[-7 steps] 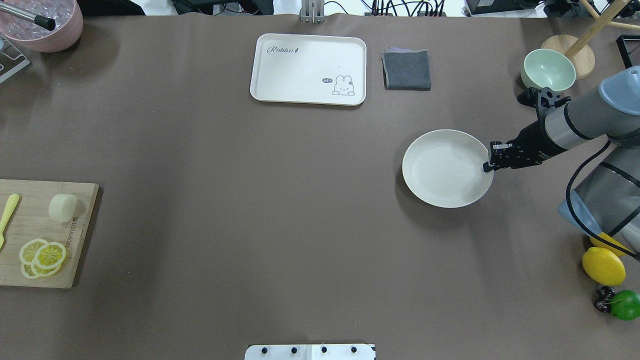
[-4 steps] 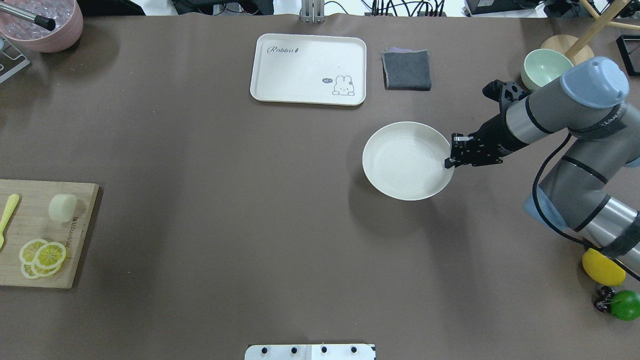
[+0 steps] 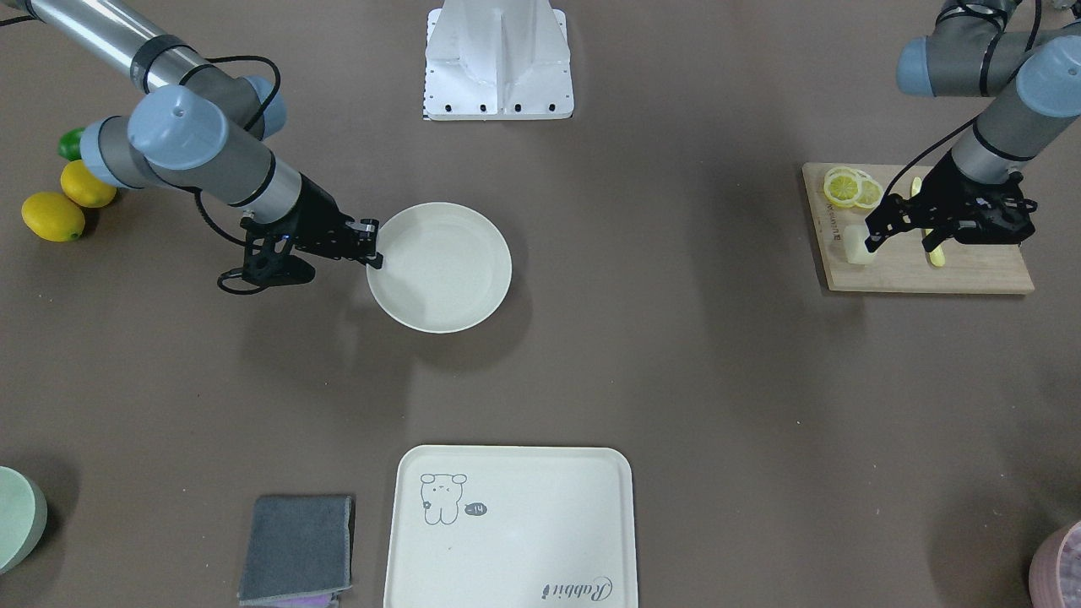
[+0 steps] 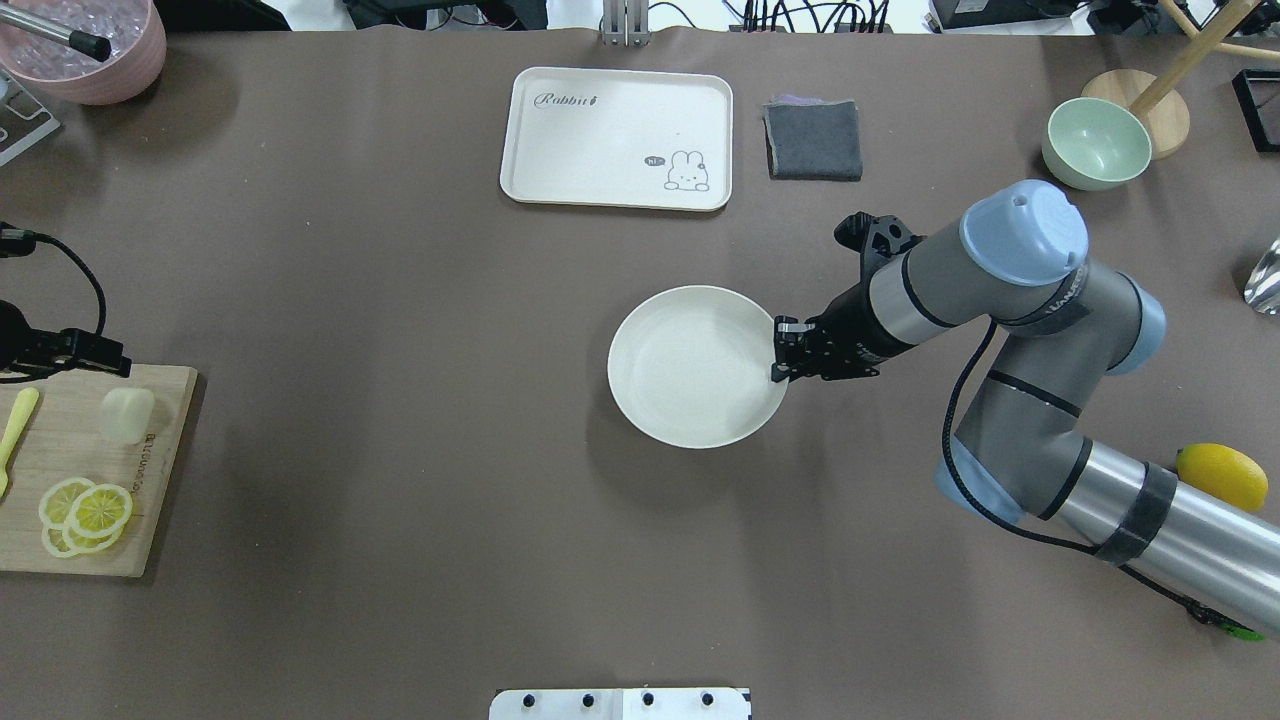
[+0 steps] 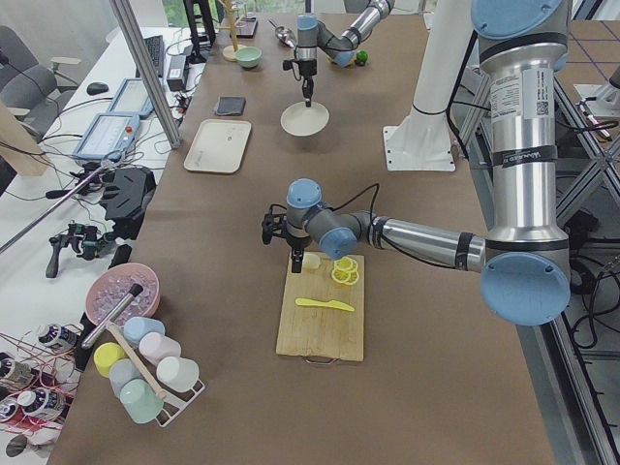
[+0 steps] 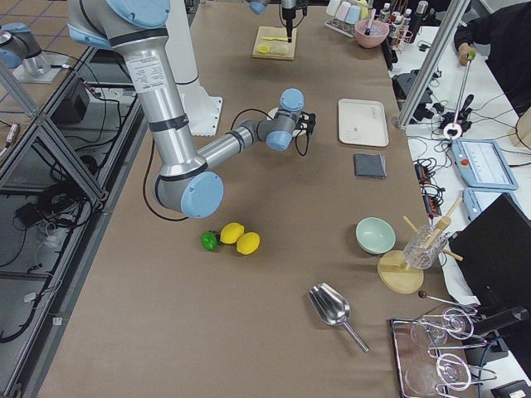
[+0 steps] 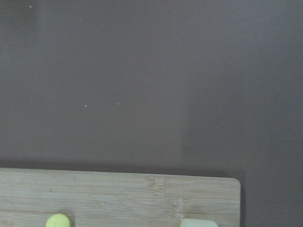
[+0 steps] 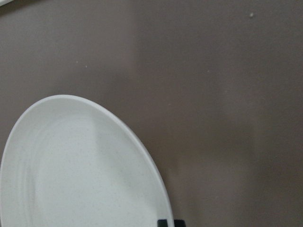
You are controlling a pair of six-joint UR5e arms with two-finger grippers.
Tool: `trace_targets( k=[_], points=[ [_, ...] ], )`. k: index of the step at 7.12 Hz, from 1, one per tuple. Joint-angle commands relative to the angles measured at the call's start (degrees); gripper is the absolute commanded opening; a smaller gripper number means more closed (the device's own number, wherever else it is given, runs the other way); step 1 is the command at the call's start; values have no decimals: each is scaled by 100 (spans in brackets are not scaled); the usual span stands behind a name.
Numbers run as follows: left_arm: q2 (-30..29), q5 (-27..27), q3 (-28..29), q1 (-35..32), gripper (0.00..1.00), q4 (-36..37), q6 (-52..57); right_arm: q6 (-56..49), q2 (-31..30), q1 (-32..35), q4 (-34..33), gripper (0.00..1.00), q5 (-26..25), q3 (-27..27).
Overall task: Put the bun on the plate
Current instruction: 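Drag the plate to center with right gripper while left gripper grasps the bun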
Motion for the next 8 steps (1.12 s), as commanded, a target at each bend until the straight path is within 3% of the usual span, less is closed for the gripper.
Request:
trace_targets(
  k=[1,5,8],
  points=[
    [-133,253,102,478,93,-13,-321,228,158,-384,-3,0,-464,-61],
    [-178,246,208,595,64,-4,-350,237,316,-526,-3,0,-614,-210],
    [-72,254,191,577,62,23,-341,237,360,-535,-12,0,-658,-245]
  ],
)
